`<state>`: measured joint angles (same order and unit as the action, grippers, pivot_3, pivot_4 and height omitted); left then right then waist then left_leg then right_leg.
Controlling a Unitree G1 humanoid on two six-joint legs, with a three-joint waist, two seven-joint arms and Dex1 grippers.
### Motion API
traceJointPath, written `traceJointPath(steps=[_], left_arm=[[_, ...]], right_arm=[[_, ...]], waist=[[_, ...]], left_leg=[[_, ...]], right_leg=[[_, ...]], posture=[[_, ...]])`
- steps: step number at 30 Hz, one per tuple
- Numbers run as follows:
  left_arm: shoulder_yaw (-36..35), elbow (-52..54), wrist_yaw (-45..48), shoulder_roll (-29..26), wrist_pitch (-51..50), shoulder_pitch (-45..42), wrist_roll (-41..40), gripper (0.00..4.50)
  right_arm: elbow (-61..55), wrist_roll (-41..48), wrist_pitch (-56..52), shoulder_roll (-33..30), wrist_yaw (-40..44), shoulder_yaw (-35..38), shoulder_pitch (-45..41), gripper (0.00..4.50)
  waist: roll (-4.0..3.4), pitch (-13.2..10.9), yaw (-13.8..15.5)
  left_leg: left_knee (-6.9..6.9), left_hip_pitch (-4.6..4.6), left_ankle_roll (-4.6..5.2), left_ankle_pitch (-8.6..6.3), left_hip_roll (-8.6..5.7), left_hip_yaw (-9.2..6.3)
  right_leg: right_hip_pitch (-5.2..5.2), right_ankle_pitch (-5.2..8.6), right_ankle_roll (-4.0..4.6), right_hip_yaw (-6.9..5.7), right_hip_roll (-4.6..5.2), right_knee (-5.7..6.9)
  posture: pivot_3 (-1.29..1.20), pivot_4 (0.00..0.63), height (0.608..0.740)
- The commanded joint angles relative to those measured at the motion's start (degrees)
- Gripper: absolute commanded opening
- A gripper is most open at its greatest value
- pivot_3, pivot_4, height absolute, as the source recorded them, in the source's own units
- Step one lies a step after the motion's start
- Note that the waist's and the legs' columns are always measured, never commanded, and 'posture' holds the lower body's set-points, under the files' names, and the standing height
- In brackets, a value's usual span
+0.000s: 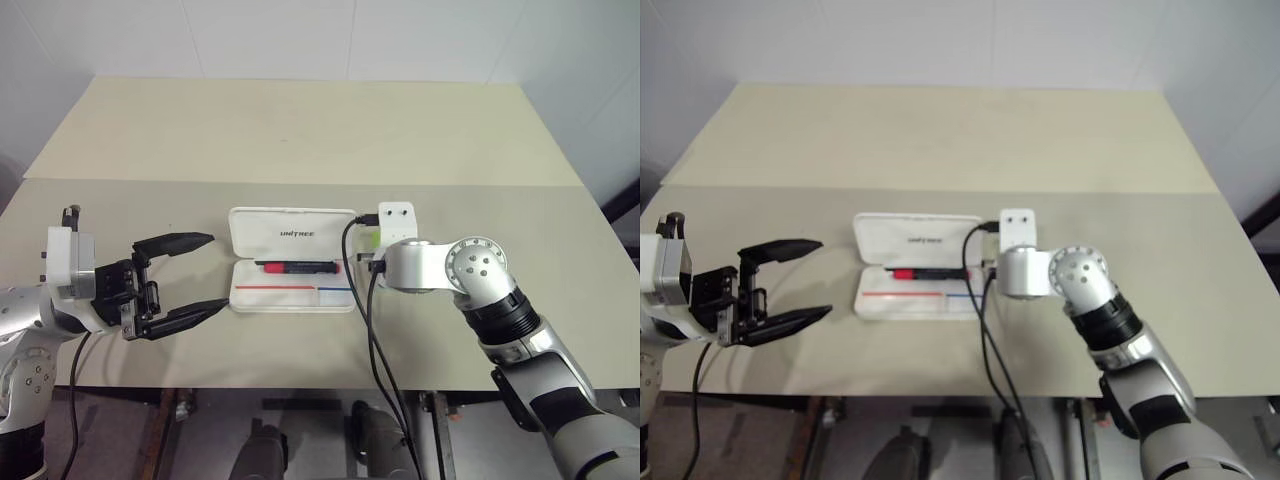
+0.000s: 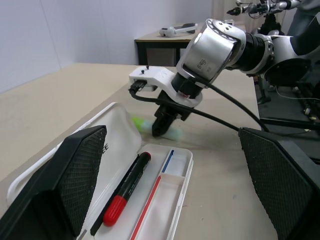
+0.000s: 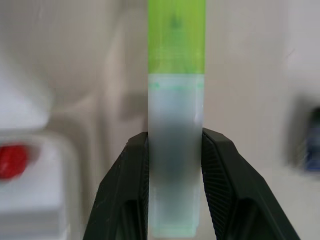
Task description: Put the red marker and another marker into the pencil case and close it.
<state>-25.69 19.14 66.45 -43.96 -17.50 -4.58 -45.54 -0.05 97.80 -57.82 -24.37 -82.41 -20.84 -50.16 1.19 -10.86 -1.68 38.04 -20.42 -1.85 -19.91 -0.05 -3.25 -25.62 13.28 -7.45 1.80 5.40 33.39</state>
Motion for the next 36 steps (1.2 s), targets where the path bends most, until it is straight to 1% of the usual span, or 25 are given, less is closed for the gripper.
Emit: traceJointPath(steps=[1, 3, 7, 11, 13, 15, 18, 21, 23, 28, 30, 32, 36], left_arm=[[0.1, -0.4, 0.4, -0.2, 1.0, -1.4, -0.3, 4.5], [0.5, -0.9, 0.5, -0.2, 1.2, -2.0, -0.1, 4.5], [1.5, -1.8, 0.7, 0.0, 1.6, -3.3, 0.1, 4.5], [2.6, -2.3, 0.7, 0.3, 1.7, -4.2, 0.3, 4.5], [3.0, -2.5, 0.8, 0.6, 1.6, -4.5, 0.1, 4.5], [3.3, -2.7, 0.9, 0.8, 1.6, -4.6, -0.1, 4.5], [3.6, -3.1, 1.4, 0.8, 1.8, -4.8, -0.2, 4.5], [4.2, -3.4, 1.9, 0.9, 1.6, -5.2, -0.6, 4.5], [4.3, -3.5, 2.2, 0.8, 1.2, -5.1, -0.9, 4.5], [3.8, -4.7, 4.0, 0.5, 1.3, -5.0, -1.2, 4.5], [3.3, -5.7, 5.6, 0.1, 1.7, -5.1, -1.1, 4.5], [3.0, -6.5, 6.6, -0.1, 2.0, -5.2, -1.0, 4.5], [1.7, -8.7, 9.4, -1.2, 3.6, -4.4, -0.1, 4.5]], right_arm=[[-2.8, -5.4, -2.1, -0.1, 4.5, 3.3, -2.1, 1.1], [-2.8, -7.3, -4.0, 0.1, 5.9, 4.1, -2.6, 1.1], [-2.1, -14.3, -5.9, 0.9, 10.3, 6.3, -4.3, 1.1], [-4.9, -26.6, -2.0, 1.2, 21.8, 7.9, -6.2, 1.1], [-7.0, -34.3, 1.5, 0.1, 30.5, 7.3, -6.3, 1.1], [-8.6, -38.6, 2.9, -1.1, 38.3, 7.8, -6.0, 1.1], [-8.9, -40.1, 1.1, -1.4, 45.8, 11.1, -6.5, 1.1], [-10.5, -42.6, 3.4, -2.5, 55.6, 14.1, -7.1, 1.1], [-11.4, -43.6, 2.8, -4.4, 62.4, 14.7, -7.7, 1.1], [-15.3, -46.1, 4.2, -12.1, 87.6, 13.8, -8.6, 1.1], [-17.4, -46.9, 7.5, -16.0, 102.5, 12.5, -8.6, 1.1], [-17.8, -47.4, 7.9, -17.6, 110.2, 11.9, -8.7, 1.1], [-19.0, -41.2, -2.1, -20.3, 122.6, 10.9, -11.0, 1.1]], waist=[[0.0, 0.0, 0.0], [0.0, 0.0, -0.1], [-0.02, 0.0, -0.1], [-0.03, 0.0, -0.1], [-0.03, 0.0, -0.1], [-0.03, 0.0, -0.1], [-0.03, 0.0, -0.1], [-0.04, 0.0, 0.0], [-0.06, 0.0, 0.0], [-0.1, -0.1, 0.0], [-0.14, -0.1, 0.0], [-0.13, -0.1, 0.0], [-0.14, -0.1, -0.1]], left_leg=[[-0.01, 0.0, 0.0, 0.0, 0.0, 0.0], [-0.03, 0.0, 0.0, 0.0, 0.01, 0.02], [-0.05, -0.02, 0.0, 0.0, 0.01, 0.03], [-0.05, -0.02, 0.0, 0.0, 0.0, 0.04], [-0.07, -0.02, 0.0, 0.0, 0.0, 0.04], [-0.08, -0.02, 0.02, -0.01, -0.01, 0.04], [-0.1, -0.02, 0.04, -0.03, -0.01, 0.06], [-0.09, -0.02, 0.04, -0.03, -0.01, 0.07], [-0.09, -0.02, 0.04, -0.03, -0.01, 0.07], [-0.1, -0.02, 0.07, -0.04, -0.01, 0.08], [-0.1, -0.02, 0.07, -0.05, -0.01, 0.09], [-0.1, -0.02, 0.08, -0.05, -0.02, 0.11], [-0.06, 0.02, 0.08, -0.05, 0.0, 0.15]], right_leg=[[-0.01, 0.0, 0.0, 0.0, -0.01, 0.0], [-0.02, 0.0, 0.0, 0.0, 0.0, 0.0], [-0.06, 0.01, 0.01, 0.0, 0.0, -0.01], [-0.06, 0.0, 0.01, 0.0, -0.01, -0.01], [-0.07, 0.0, 0.0, 0.0, -0.01, -0.02], [-0.07, 0.0, 0.0, -0.01, -0.01, -0.05], [-0.07, 0.0, 0.0, -0.01, -0.01, -0.06], [-0.07, 0.0, 0.0, -0.01, 0.0, -0.05], [-0.07, 0.0, 0.0, -0.01, -0.01, -0.06], [-0.07, 0.0, -0.01, -0.02, -0.02, -0.08], [-0.07, 0.0, -0.01, -0.02, -0.01, -0.09], [-0.06, 0.0, -0.03, -0.02, -0.02, -0.13], [-0.06, -0.02, -0.06, 0.01, -0.01, -0.06]], posture=[[0.0, 0.15, 0.74], [0.0, 0.15, 0.74], [0.0, 0.15, 0.74], [0.0, 0.15, 0.74], [0.0, 0.15, 0.74], [0.0, 0.15, 0.74], [0.0, 0.15, 0.74], [0.0, 0.15, 0.74], [0.0, 0.15, 0.74], [0.0, 0.15, 0.74], [0.0, 0.15, 0.74], [0.0, 0.15, 0.74], [0.0, 0.15, 0.74]])
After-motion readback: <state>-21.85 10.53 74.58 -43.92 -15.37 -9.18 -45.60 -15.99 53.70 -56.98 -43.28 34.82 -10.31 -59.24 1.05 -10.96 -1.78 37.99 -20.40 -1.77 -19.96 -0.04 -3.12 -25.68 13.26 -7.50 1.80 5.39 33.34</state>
